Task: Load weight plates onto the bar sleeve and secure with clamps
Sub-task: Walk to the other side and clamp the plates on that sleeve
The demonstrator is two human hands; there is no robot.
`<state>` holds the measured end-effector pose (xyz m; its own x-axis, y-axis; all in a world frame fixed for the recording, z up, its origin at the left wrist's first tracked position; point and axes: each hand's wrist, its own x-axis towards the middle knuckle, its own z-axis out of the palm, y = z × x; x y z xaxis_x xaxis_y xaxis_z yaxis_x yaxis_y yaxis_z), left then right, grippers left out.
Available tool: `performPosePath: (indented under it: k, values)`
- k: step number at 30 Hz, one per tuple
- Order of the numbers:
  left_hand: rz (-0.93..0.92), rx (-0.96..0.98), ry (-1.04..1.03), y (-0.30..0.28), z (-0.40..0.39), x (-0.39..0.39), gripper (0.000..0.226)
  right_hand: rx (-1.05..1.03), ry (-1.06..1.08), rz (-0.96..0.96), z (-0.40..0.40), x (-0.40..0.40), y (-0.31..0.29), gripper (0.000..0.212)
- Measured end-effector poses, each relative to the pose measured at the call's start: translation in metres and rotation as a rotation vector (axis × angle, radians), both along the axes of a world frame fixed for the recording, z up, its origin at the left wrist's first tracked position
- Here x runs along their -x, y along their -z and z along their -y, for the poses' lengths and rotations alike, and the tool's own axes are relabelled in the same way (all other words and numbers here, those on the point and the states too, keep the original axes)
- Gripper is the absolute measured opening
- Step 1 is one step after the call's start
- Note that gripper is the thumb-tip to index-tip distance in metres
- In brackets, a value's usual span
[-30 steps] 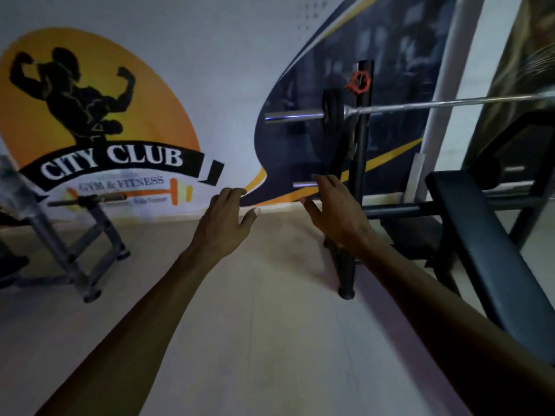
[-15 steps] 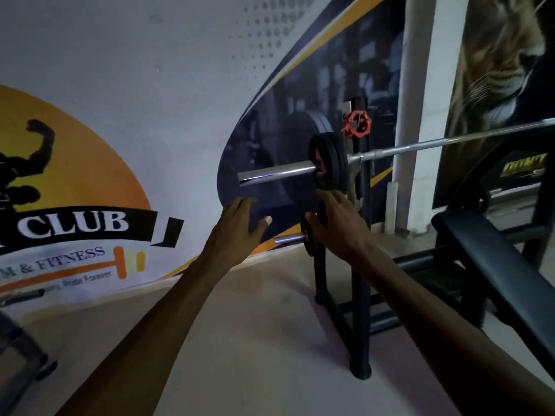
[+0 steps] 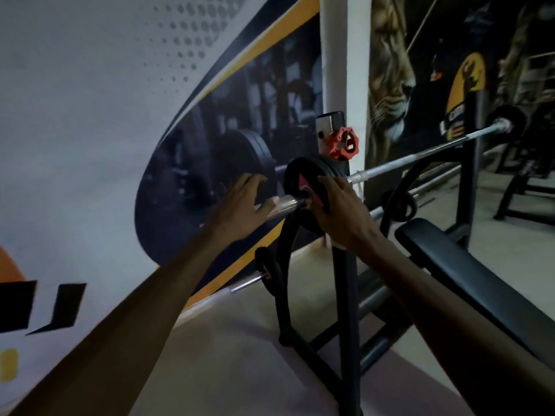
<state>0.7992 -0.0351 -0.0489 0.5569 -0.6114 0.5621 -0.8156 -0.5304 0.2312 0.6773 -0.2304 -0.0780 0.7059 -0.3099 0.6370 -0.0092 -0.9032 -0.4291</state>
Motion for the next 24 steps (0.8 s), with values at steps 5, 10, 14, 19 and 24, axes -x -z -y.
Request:
performPosePath:
  k: [5,10,14,19,24]
  values:
    - [-0.056,-0.183,0.203,-0.044,0.024,-0.089,0.053,0.024,0.143,0.073,0.005,-0.052,-0.027,0.047]
    - [-0.143,-0.249,0.378,-0.061,0.057,-0.161,0.051,0.042,0.294,0.085,0.025,-0.091,-0.047,0.045]
    - [-0.197,-0.2,0.522,-0.054,0.091,-0.184,0.059,0.008,0.381,0.074,0.055,-0.109,-0.061,0.041]
    - [-0.223,-0.143,0.654,-0.04,0.145,-0.202,0.061,-0.103,0.447,0.112,0.094,-0.131,-0.082,0.041]
    - [-0.265,-0.14,0.774,-0.034,0.178,-0.224,0.051,-0.488,0.389,0.037,0.136,-0.148,-0.091,0.078]
